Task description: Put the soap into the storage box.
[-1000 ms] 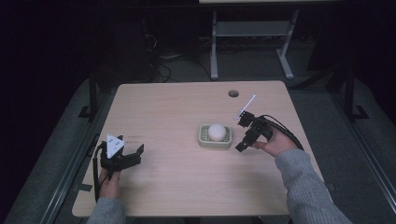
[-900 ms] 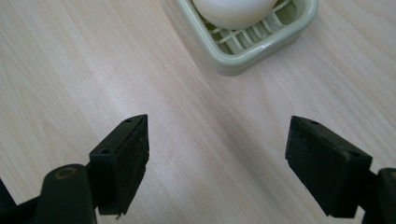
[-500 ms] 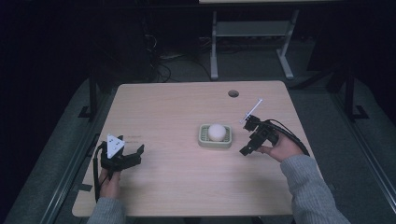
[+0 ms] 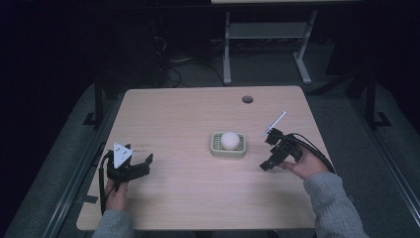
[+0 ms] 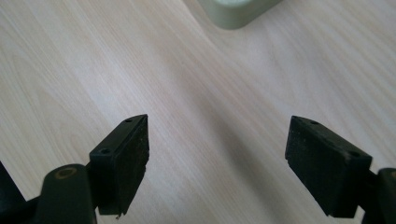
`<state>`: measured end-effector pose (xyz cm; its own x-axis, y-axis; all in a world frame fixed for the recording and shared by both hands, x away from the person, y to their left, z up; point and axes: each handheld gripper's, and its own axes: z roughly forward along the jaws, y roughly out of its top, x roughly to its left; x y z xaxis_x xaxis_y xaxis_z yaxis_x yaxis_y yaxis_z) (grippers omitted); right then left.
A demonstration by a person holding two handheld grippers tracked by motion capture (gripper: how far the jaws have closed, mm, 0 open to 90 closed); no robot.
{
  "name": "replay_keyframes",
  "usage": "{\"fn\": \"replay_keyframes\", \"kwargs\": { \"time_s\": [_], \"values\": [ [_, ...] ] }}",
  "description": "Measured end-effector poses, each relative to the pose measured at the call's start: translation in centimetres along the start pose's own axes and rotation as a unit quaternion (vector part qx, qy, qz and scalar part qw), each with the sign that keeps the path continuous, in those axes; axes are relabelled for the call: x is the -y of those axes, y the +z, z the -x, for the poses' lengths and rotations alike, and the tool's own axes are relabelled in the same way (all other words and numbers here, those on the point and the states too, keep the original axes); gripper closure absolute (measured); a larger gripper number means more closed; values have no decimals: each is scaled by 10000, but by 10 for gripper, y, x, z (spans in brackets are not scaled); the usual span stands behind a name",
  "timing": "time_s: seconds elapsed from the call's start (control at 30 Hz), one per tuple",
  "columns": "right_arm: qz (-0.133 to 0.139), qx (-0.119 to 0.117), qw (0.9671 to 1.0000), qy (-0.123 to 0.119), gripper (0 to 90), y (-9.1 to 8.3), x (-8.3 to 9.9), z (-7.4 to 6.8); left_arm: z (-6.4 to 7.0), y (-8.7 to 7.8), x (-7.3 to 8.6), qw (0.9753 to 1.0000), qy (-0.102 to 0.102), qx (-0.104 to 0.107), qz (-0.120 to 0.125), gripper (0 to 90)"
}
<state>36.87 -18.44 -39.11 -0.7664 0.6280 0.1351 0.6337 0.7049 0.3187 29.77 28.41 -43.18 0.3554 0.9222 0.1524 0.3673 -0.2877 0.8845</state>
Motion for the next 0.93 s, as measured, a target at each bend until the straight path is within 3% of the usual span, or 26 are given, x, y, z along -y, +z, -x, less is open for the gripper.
{"fn": "replay_keyframes", "kwargs": {
  "time_s": [0.7, 0.93],
  "values": [
    [139, 9, 9996, 228, 213, 8, 48, 2, 1, 1, 0, 10000, 43, 21, -15, 148],
    [281, 7, 9991, 320, 213, 11, 65, -6, 2, 2, 1, 10000, 56, 14, -9, 148]
  ]
}}
